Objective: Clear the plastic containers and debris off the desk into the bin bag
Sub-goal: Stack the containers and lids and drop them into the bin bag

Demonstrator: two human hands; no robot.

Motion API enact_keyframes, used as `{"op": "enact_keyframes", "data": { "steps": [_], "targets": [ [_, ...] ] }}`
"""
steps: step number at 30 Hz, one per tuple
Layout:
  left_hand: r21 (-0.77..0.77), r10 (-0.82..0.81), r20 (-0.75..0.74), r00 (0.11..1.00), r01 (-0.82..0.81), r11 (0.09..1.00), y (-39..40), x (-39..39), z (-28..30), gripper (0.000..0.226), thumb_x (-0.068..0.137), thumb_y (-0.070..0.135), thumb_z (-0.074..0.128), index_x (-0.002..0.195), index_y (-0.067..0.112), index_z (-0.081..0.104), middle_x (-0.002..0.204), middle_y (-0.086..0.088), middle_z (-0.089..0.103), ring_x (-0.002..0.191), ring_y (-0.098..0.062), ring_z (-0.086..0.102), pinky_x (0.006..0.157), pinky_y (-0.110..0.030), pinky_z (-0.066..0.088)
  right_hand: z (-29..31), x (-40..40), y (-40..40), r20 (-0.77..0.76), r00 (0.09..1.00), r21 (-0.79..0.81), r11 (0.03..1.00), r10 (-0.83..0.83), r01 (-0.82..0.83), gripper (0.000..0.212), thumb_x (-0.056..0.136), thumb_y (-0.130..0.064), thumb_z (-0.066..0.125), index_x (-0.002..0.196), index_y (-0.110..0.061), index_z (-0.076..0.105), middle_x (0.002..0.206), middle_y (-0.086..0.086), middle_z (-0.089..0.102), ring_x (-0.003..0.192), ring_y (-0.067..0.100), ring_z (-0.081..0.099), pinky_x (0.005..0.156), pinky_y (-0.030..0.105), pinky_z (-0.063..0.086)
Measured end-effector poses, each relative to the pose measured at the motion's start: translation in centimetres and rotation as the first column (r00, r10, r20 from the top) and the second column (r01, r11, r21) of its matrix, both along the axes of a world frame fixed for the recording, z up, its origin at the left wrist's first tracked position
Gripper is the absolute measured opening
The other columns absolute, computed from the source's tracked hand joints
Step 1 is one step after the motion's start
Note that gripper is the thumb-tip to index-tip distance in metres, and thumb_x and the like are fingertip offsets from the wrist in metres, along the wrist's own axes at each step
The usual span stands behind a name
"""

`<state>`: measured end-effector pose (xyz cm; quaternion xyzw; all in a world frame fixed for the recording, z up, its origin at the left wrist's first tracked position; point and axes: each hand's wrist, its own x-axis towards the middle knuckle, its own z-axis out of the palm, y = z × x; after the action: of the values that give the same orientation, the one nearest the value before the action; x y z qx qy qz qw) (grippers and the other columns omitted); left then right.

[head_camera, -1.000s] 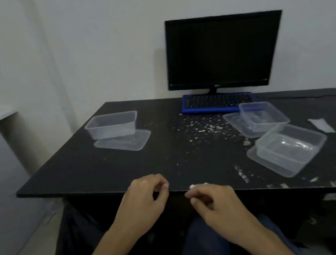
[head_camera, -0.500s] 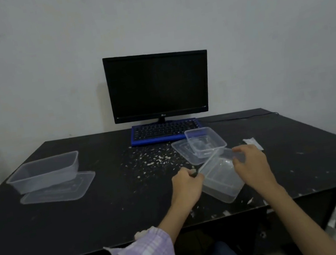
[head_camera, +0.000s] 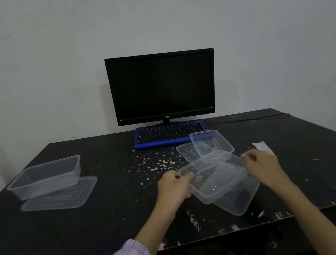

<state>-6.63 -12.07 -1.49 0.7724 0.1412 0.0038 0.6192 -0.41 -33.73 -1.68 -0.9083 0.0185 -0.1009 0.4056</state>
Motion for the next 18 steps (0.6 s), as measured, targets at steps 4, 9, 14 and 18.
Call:
{"op": "enact_keyframes", "data": {
  "steps": [4, 9, 14, 18],
  "targets": [
    [0.009, 0.133, 0.095, 0.987, -0.134, 0.991, 4.9, 1.2, 1.1, 0.018, 0.09, 0.023, 0.058, 0.104, 0.012, 0.058, 0.101, -0.009, 0.068, 0.088, -0.019, 0.068, 0.085, -0.038, 0.056, 0.2, 1.3, 4.1, 0.015, 0.995, 0.039, 0.994, 0.103, -0.104, 0.022, 0.095, -0.024, 0.049, 0.101, -0.012, 0.066, 0.089, 0.006, 0.068, 0.084, 0.021, 0.066, 0.085, 0.04, 0.055],
    [0.059, 0.222, 0.123, 0.967, -0.231, 0.971, 9.4, 4.7, 0.7, 0.053, 0.088, 0.025, 0.06, 0.134, 0.004, 0.044, 0.118, -0.013, 0.059, 0.101, -0.024, 0.062, 0.095, -0.043, 0.05, 0.1, 4.4, 10.4, 0.022, 0.985, 0.04, 0.984, 0.174, -0.175, 0.018, 0.096, -0.015, 0.048, 0.092, -0.008, 0.064, 0.077, 0.003, 0.063, 0.071, 0.015, 0.061, 0.063, 0.02, 0.048],
    [0.011, 0.223, 0.1, 0.97, -0.225, 0.974, 11.6, 7.6, -0.1, 0.056, 0.09, 0.024, 0.057, 0.139, 0.006, 0.037, 0.132, -0.013, 0.051, 0.108, -0.02, 0.054, 0.099, -0.038, 0.045, -0.8, 7.3, 14.2, 0.023, 0.985, 0.068, 0.982, 0.173, -0.175, 0.015, 0.093, -0.007, 0.049, 0.098, -0.006, 0.063, 0.084, 0.002, 0.06, 0.068, 0.008, 0.053, 0.051, 0.012, 0.039],
    [0.016, 0.192, 0.099, 0.976, -0.194, 0.981, 12.3, 9.0, -1.1, 0.055, 0.092, 0.022, 0.056, 0.139, 0.005, 0.035, 0.13, -0.011, 0.052, 0.084, -0.008, 0.052, 0.072, -0.021, 0.041, -1.6, 8.2, 15.3, 0.024, 0.985, 0.082, 0.981, 0.172, -0.173, 0.019, 0.093, -0.006, 0.05, 0.108, -0.005, 0.061, 0.094, 0.003, 0.059, 0.082, 0.012, 0.053, 0.063, 0.014, 0.04]
  ]
}}
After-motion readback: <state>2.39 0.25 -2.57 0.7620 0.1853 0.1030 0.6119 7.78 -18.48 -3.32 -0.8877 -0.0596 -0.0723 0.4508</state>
